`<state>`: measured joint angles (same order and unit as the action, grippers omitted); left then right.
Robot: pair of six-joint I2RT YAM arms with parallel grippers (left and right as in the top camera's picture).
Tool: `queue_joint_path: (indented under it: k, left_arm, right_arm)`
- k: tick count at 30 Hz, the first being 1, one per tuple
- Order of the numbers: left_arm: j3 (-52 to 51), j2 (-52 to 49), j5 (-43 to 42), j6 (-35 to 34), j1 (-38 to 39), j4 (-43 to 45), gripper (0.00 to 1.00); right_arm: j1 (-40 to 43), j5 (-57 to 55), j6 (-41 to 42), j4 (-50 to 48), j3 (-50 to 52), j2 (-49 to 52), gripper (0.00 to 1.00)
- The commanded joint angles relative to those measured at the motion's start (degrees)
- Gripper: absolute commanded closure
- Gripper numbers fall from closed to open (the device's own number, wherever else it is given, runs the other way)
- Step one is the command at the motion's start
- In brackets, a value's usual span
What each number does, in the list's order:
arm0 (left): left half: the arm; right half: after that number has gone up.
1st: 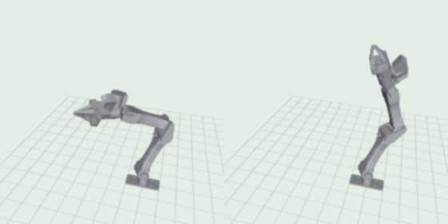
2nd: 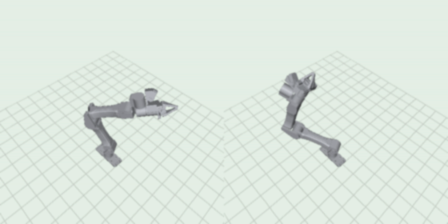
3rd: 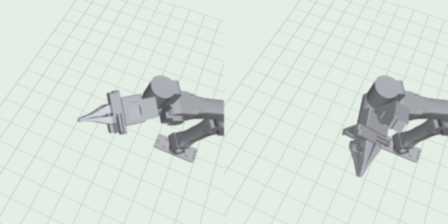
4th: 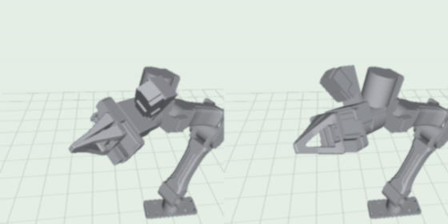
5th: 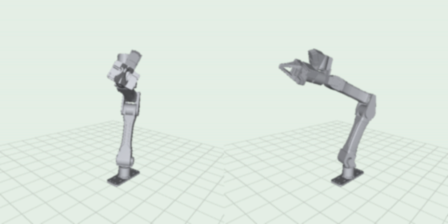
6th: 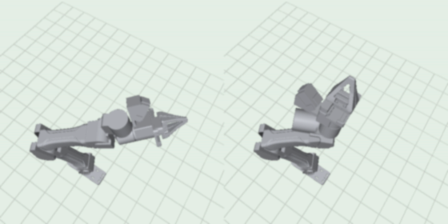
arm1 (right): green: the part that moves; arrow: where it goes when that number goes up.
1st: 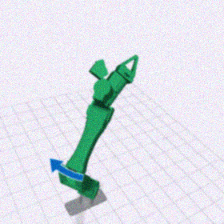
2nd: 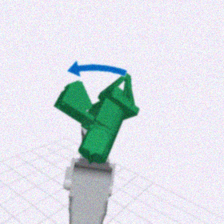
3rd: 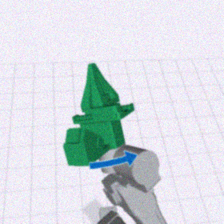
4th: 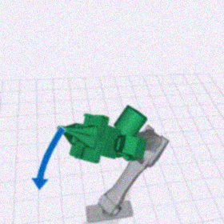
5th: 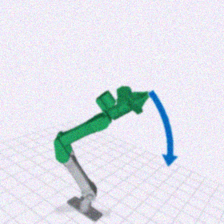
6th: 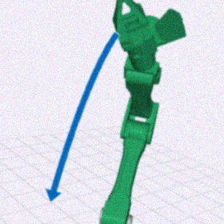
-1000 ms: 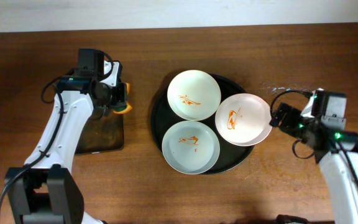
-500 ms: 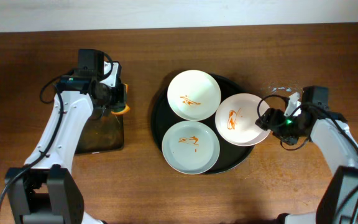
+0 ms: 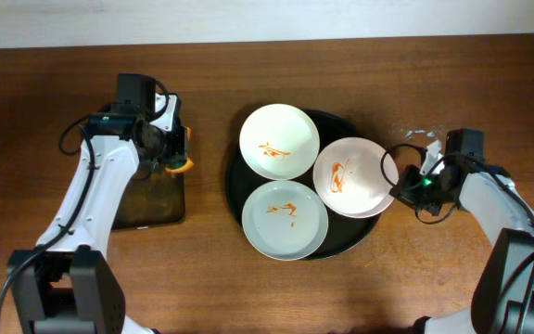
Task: Clean dirty plates on tray and stack at the side
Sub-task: 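Lift the sponge with the left gripper toward the pink-rimmed plate, then scrub the pink-rimmed plate with the sponge while right gripper holds it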
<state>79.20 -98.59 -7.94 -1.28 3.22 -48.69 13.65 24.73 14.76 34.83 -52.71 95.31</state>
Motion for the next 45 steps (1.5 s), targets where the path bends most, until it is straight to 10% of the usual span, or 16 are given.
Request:
queue_joint_path:
  k: [1, 20, 32, 45]
  left_arm:
    - [0.7, 0.6, -3.4, 0.9, 0.2, 0.0, 1.0]
    - [0.7, -7.6, -11.0, -13.2, 37.7, 33.5, 1.0]
    - [0.7, -18.5, -17.7, -25.0, 40.7, 43.6, 0.99]
    - [0.7, -23.2, -3.2, -24.8, 40.6, 54.1, 1.0]
  right_arm:
    - [0.3, 0.3, -0.2, 0.8, -0.9, -3.6, 0.96]
    - [0.2, -0.1, -1.0, 6.8, -0.9, -6.6, 0.96]
    - [0.2, -0.1, -1.0, 6.8, -0.9, -6.6, 0.96]
    - [0.2, -0.1, -1.0, 7.7, -0.9, -6.6, 0.96]
